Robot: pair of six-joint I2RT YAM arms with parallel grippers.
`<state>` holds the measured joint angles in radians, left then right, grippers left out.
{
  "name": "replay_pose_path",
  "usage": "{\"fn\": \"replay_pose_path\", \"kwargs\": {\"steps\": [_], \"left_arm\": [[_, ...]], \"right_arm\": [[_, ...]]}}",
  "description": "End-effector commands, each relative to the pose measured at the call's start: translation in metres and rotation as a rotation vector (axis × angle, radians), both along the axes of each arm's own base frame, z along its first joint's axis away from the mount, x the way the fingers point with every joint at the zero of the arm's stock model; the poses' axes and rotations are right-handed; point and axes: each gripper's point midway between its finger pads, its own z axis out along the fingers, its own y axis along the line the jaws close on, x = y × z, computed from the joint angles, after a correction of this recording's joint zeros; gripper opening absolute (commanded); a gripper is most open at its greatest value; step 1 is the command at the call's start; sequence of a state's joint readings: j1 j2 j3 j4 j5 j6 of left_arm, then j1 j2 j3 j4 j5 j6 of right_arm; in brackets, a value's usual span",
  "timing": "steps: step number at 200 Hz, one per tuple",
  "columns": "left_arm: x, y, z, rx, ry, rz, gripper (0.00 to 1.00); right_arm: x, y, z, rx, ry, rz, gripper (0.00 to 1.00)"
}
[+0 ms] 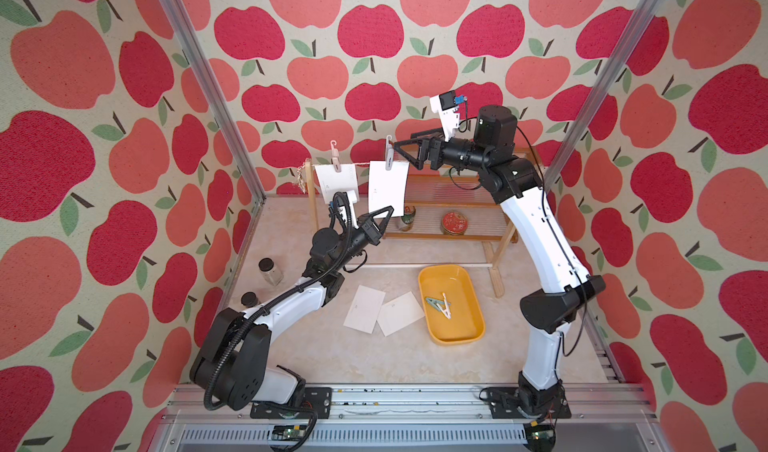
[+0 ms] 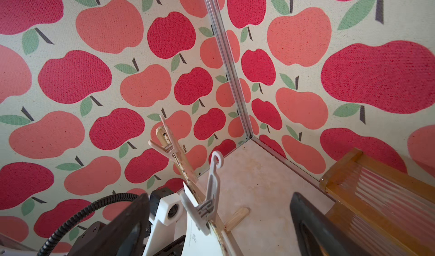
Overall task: Remove the postcards from the strings
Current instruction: Remove the clamp from the clothesline.
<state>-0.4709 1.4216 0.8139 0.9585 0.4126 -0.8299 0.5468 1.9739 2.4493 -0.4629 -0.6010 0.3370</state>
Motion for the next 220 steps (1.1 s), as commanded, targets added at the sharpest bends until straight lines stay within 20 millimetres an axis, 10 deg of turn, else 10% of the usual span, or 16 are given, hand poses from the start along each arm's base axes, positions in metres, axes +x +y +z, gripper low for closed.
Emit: {"fn": "replay_pose_path", "kwargs": {"steps": [1,220], "left_arm": [[-0.003,0.0,0.026,-0.049,-0.053,-0.031,0.0],[-0.004,-0.001,0.027,-0.059,-0.03,-0.066,0.0]], "right_arm": [[-0.007,0.008,0.01,0.057,0.008,0.09,0.95],[-0.024,0.04,0.002,0.111,0.016,0.32,0.58]]}}
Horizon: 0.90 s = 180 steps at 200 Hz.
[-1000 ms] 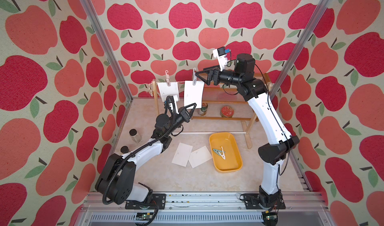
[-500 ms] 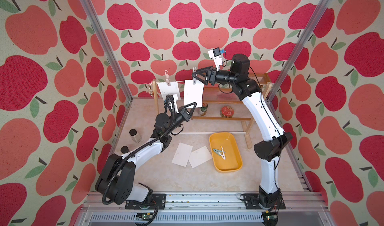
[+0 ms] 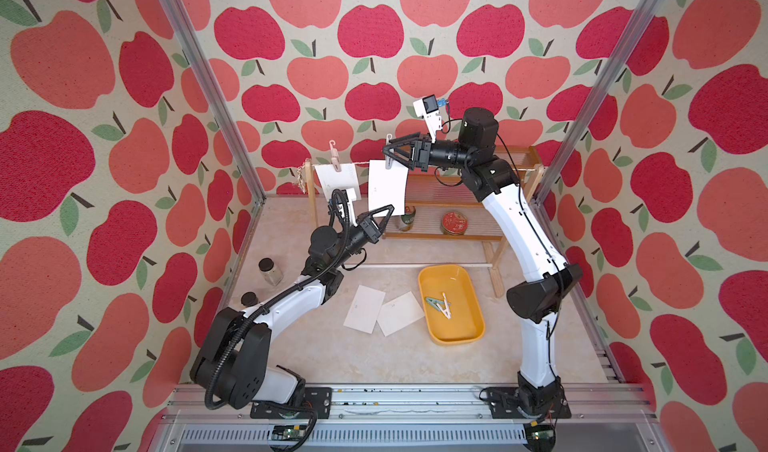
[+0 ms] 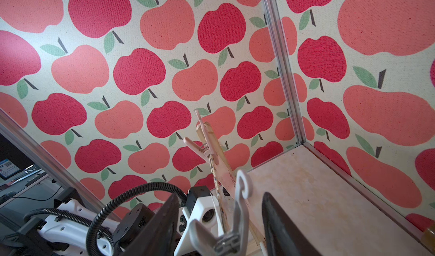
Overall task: Remove the postcards from the strings
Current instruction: Remove the clamp from the clothesline.
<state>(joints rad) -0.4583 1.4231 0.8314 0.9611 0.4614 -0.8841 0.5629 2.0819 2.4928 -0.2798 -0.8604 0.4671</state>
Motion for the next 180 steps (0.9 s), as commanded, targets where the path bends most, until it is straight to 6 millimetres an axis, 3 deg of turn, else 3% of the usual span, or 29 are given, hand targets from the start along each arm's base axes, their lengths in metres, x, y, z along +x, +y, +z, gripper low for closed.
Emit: {"fn": "replay_pose_path", "kwargs": {"steps": [1,18,38,85,109,180], "left_arm": [[-0.002,0.001,0.02,-0.03,-0.047,-0.017,0.0],[-0.002,0.001,0.021,-0.032,-0.049,-0.019,0.0],[-0.003,0.0,0.022,-0.035,-0.052,-0.032,0.0],[-0.003,-0.001,0.023,-0.039,-0.048,-0.054,0.0],[-0.003,-0.001,0.024,-0.041,-0.049,-0.058,0.0],[-0.002,0.002,0.024,-0.047,-0.037,-0.062,0.0]], "right_arm": [[-0.005,0.005,0.003,0.019,-0.012,0.046,0.58],[-0.006,0.006,0.004,0.022,-0.018,0.05,0.58],[-0.007,0.007,0.003,0.023,-0.017,0.06,0.7],[-0.008,0.013,0.001,0.034,-0.012,0.088,0.73],[-0.003,0.016,-0.002,0.038,-0.01,0.074,0.8],[-0.003,0.017,0.003,0.061,-0.007,0.104,0.57]]}}
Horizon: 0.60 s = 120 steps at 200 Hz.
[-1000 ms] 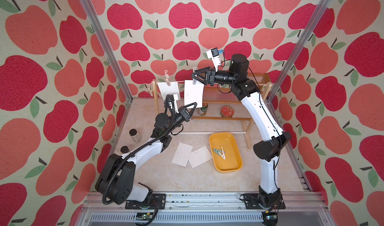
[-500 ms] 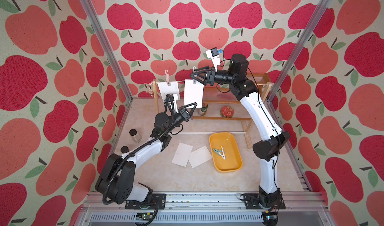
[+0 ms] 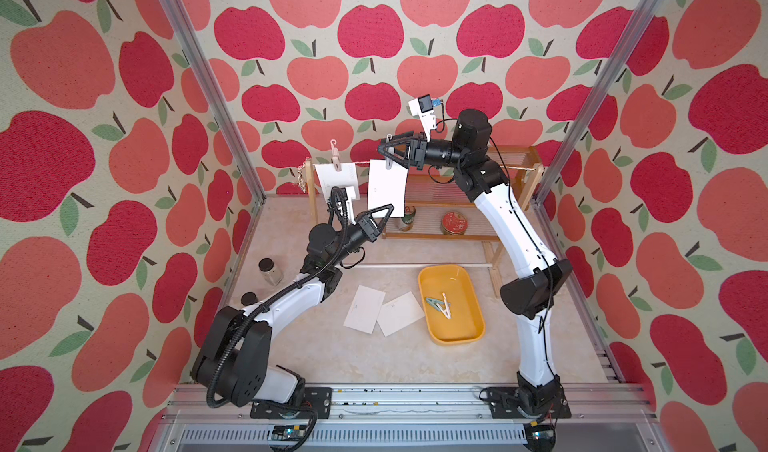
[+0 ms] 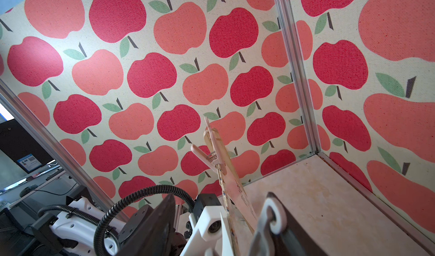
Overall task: Remove the postcards from the strings
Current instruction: Remove the clamp from the clothesline.
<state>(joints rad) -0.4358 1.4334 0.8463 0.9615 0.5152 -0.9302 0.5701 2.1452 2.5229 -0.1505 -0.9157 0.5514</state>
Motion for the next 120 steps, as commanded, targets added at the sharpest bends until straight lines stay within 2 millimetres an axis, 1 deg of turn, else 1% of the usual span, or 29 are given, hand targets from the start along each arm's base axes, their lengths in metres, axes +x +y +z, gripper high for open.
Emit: {"fn": "replay_pose_path", "kwargs": {"steps": [1,8,21,40,55,74,82,107,120], "left_arm": [[-0.0032,0.0011,0.0226,-0.034,-0.061,-0.019,0.0],[-0.0033,0.0013,0.0222,-0.034,-0.06,-0.019,0.0],[-0.0041,0.0011,0.0229,-0.039,-0.061,-0.024,0.0],[-0.004,0.0009,0.0233,-0.041,-0.059,-0.026,0.0],[-0.0034,0.001,0.0231,-0.042,-0.057,-0.025,0.0],[-0.0028,0.0004,0.0237,-0.044,-0.058,-0.03,0.0],[-0.0027,0.0002,0.0241,-0.045,-0.058,-0.031,0.0],[-0.0015,0.0,0.022,-0.044,-0.052,-0.029,0.0],[-0.0018,-0.0009,0.0211,-0.042,-0.05,-0.033,0.0]], "right_arm": [[-0.0058,0.0046,0.0022,0.01,-0.009,0.037,0.57],[-0.0051,0.0045,0.0027,0.011,-0.009,0.032,0.55],[-0.0037,0.0048,0.0017,0.01,-0.007,0.027,0.54],[-0.0036,0.0048,0.0021,0.011,-0.006,0.026,0.45],[-0.003,0.0046,0.0023,0.011,-0.005,0.021,0.42],[-0.0002,0.003,0.0021,0.009,-0.002,0.008,0.4],[-0.0005,0.0031,0.0025,0.01,-0.001,0.008,0.37],[0.0005,0.0024,0.0036,0.01,-0.001,-0.004,0.35],[0.0007,0.0015,0.005,0.01,-0.003,-0.013,0.31]]}}
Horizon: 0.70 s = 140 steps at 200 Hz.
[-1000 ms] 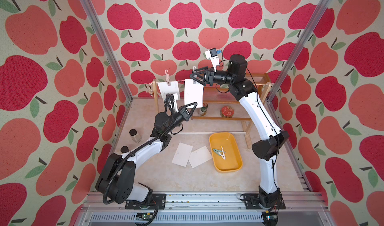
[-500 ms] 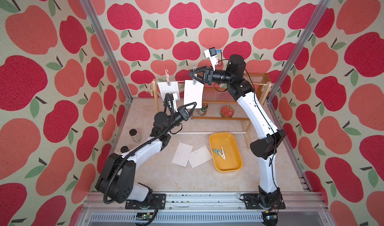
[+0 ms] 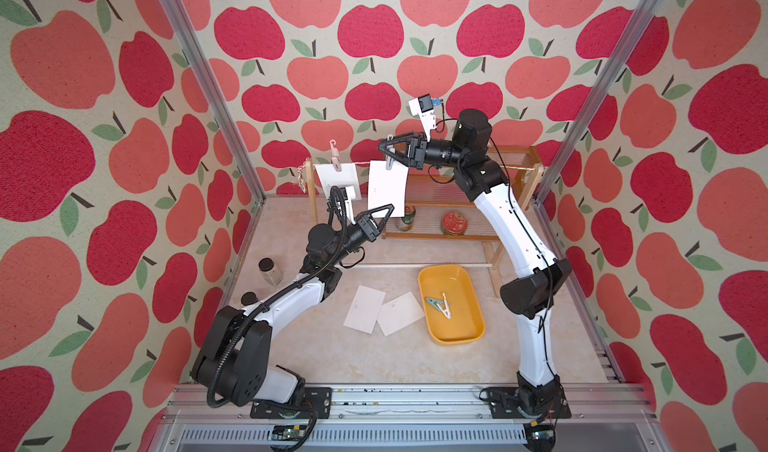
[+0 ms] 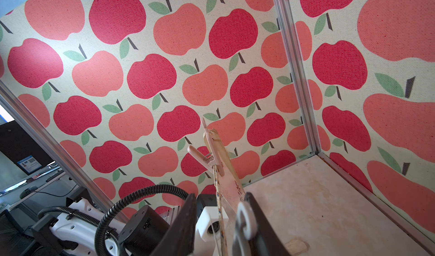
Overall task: Remove the postcards from the strings
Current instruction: Remove the clamp from the clothesline.
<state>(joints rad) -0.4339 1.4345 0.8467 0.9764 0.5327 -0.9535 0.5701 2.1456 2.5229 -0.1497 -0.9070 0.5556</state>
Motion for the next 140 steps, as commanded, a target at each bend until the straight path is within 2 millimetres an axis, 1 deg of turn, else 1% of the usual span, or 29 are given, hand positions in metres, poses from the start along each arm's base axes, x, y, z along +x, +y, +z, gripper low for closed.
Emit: {"fn": "replay_pose_path", "kwargs": {"steps": [1,29,46,81,94,140], "left_arm": [[0.001,0.0,0.019,-0.028,-0.053,-0.01,0.0],[0.003,0.0,0.014,-0.025,-0.041,-0.008,0.0],[0.004,0.0,0.013,-0.023,-0.037,-0.008,0.0],[0.004,-0.001,0.01,-0.017,-0.032,-0.013,0.0],[0.003,-0.003,0.008,-0.013,-0.029,-0.017,0.0],[-0.002,-0.006,-0.006,0.016,-0.01,-0.025,0.0]], "right_arm": [[-0.001,0.002,0.005,0.008,-0.007,-0.005,0.31],[0.0,0.001,0.006,0.006,-0.005,-0.018,0.3],[0.002,0.001,0.005,0.003,-0.002,-0.035,0.26],[0.004,-0.001,0.006,-0.005,-0.006,-0.064,0.25],[0.005,-0.003,0.009,0.0,-0.012,-0.076,0.23],[0.005,-0.009,0.02,0.009,-0.038,-0.122,0.24]]}}
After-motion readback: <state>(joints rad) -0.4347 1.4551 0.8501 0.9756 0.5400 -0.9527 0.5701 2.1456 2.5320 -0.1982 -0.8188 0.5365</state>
